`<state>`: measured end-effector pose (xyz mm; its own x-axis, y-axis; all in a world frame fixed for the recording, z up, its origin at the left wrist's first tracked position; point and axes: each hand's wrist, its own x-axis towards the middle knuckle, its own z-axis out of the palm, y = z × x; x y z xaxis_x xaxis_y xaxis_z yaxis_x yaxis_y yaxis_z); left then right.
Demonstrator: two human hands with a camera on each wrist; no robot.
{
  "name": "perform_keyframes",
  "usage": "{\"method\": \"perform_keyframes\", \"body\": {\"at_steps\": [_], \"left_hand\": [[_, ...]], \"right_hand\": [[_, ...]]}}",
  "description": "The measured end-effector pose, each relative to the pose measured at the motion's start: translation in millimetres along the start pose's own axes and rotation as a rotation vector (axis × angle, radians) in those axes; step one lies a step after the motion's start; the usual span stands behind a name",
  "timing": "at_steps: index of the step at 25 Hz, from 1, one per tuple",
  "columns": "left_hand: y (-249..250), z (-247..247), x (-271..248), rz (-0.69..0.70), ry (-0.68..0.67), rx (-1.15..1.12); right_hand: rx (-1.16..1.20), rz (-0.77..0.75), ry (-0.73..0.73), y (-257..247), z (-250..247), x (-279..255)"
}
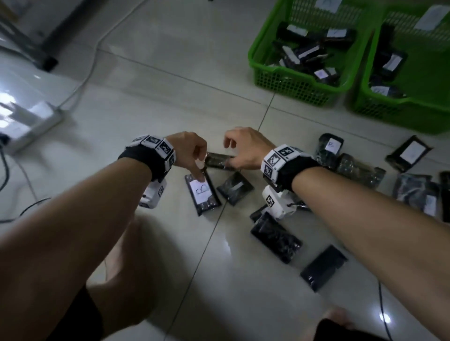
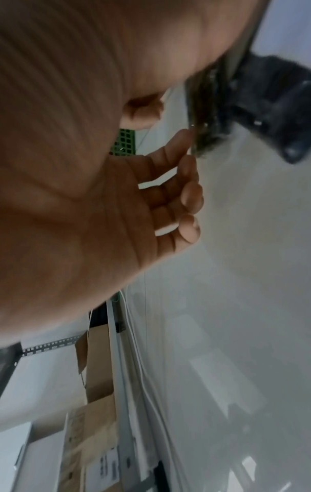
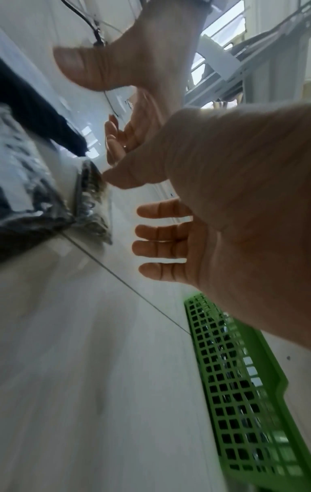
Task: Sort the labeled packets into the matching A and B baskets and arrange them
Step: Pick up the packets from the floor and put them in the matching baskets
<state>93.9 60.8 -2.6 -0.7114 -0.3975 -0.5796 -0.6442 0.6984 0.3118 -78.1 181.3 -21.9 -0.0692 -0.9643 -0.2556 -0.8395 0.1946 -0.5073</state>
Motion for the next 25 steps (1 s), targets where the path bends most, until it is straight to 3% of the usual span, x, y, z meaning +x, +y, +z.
{"method": "perform_keyframes", "body": {"at_steps": [4,8,10,13,15,16,22,25], "left_hand": [[-7,18,-8,-0.018,-0.04,0.013],[-10,23,-4,-0.026,-0.035,-0.088],[-15,18,-1,-0.037,-0.055,-0.176],[-17,-1,4,-0.037,-0.032,-0.322],[-19,-17,11,-0.02,0.03,-0.473],[-20,-25,15,-0.014,0.073,-0.542],[15,-70,49,0.057,0.309,-0.835],[44,-86,78,0.077,0.539,-0.998]], "right_hand": [[-0.079,-0.033,-0.053,0,17,3],[-0.161,-0.105,-0.005,10,13,0],[-0.05,0.003,0.094,21,10,2],[0.476,0.325,0.194,39,1,7],[0.787,0.418,0.204,42,-13,7],[0.835,0.417,0.225,42,-19,6],[0.767,0.388,0.632,68,-61,-3],[0.759,0.393,0.823,81,-90,-10]]}}
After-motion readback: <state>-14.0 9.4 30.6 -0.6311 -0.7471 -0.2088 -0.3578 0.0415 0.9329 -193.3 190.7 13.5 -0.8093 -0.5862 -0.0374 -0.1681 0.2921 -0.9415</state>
